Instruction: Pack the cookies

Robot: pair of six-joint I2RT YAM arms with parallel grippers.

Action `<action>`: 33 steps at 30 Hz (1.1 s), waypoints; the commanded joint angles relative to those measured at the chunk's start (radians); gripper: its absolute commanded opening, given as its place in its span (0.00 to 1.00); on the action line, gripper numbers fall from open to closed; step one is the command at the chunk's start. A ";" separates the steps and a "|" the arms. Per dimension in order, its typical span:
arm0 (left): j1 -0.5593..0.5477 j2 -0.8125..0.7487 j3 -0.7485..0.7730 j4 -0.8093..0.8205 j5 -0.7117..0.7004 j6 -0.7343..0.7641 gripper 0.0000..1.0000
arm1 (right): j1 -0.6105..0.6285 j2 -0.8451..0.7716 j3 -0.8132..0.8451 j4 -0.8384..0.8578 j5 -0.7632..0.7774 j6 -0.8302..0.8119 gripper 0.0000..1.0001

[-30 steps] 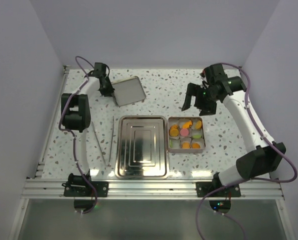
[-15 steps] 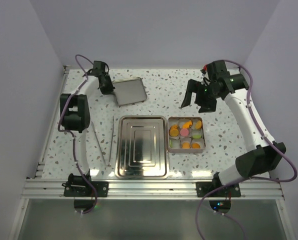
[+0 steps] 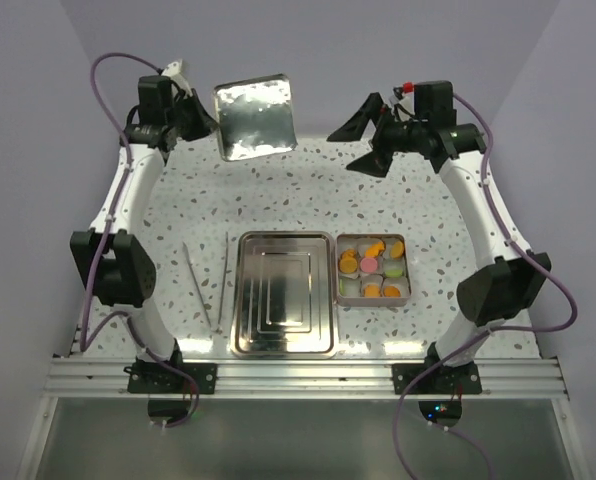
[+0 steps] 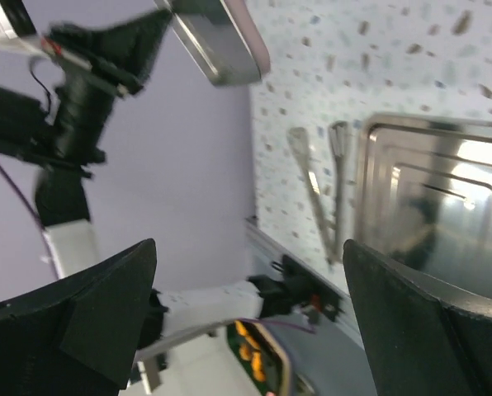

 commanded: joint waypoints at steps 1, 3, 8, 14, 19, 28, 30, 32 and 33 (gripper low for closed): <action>-0.004 -0.117 -0.072 0.088 -0.022 0.067 0.00 | -0.007 0.049 0.067 0.301 -0.183 0.300 0.99; -0.017 -0.183 -0.125 0.096 -0.073 0.099 0.00 | -0.009 0.072 0.064 0.355 -0.206 0.398 0.99; -0.072 -0.398 -0.298 0.186 -0.275 0.188 0.00 | -0.006 0.041 -0.075 0.561 -0.235 0.647 0.99; -0.073 -0.781 -0.725 0.539 -0.490 0.331 0.00 | -0.007 -0.040 -0.215 0.514 -0.272 0.678 0.99; -0.082 -0.970 -0.891 0.652 -0.497 0.413 0.00 | 0.017 -0.106 -0.339 0.488 -0.290 0.719 0.99; -0.109 -1.098 -1.004 0.669 -0.435 0.501 0.00 | 0.144 -0.051 -0.322 0.498 -0.296 0.770 0.99; -0.120 -1.105 -1.009 0.660 -0.431 0.522 0.00 | 0.147 -0.043 -0.318 0.533 -0.295 0.791 0.99; -0.123 -1.118 -1.011 0.657 -0.431 0.544 0.00 | 0.149 -0.036 -0.315 0.553 -0.299 0.825 0.99; -0.125 -1.119 -1.011 0.651 -0.426 0.550 0.00 | 0.149 -0.033 -0.309 0.570 -0.301 0.836 0.99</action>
